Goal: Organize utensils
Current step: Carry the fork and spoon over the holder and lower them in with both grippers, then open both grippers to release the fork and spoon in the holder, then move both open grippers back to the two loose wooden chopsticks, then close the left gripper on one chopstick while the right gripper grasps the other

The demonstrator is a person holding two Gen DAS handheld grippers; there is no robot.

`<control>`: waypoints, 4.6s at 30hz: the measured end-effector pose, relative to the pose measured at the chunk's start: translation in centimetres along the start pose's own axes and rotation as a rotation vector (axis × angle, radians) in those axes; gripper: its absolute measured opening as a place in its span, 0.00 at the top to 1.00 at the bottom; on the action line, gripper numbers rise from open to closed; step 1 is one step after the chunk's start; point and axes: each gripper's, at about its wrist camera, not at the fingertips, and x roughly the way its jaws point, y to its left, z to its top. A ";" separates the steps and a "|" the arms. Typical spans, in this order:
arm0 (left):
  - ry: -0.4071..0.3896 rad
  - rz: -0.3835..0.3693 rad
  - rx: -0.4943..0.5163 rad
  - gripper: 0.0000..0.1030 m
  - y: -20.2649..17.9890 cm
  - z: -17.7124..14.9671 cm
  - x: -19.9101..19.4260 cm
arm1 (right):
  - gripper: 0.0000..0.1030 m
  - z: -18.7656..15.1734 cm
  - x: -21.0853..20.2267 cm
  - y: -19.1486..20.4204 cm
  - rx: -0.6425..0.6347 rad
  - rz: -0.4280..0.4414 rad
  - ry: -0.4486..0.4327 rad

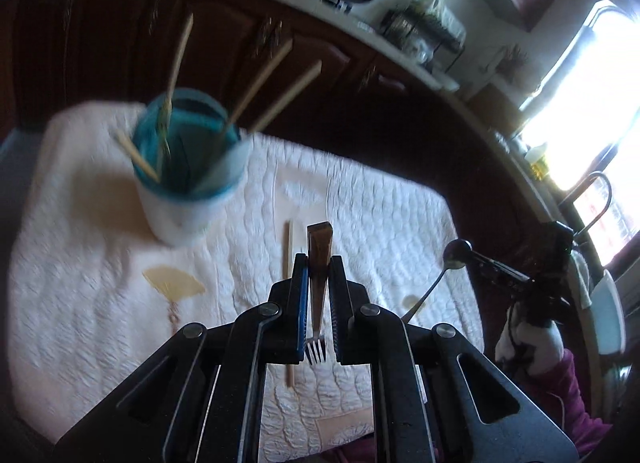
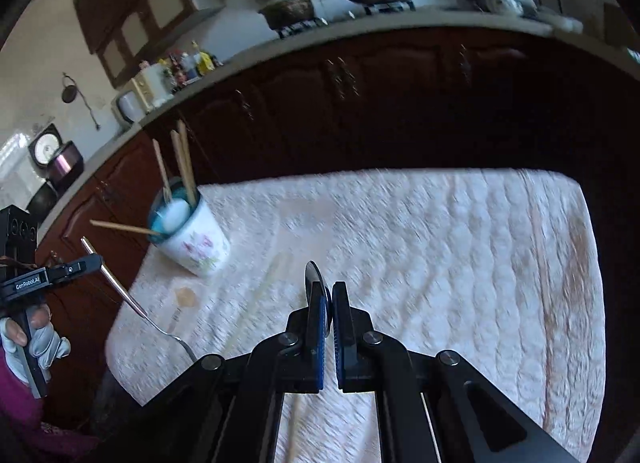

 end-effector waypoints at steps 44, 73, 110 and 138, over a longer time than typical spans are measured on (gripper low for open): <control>-0.121 0.352 0.144 0.92 7.8 13.9 3.0 | 0.96 10.7 21.9 24.1 -0.504 -0.056 0.007; -0.018 0.282 0.012 0.73 9.5 11.5 3.3 | 0.56 7.1 10.1 16.5 -0.174 0.120 -0.029; -0.175 0.347 0.252 0.55 -2.0 2.8 -3.4 | 0.48 -0.1 2.6 10.9 -0.070 0.009 -0.017; 0.233 0.265 0.178 0.56 -0.8 -2.0 19.0 | 0.71 -4.0 17.9 2.9 -0.016 -0.065 0.328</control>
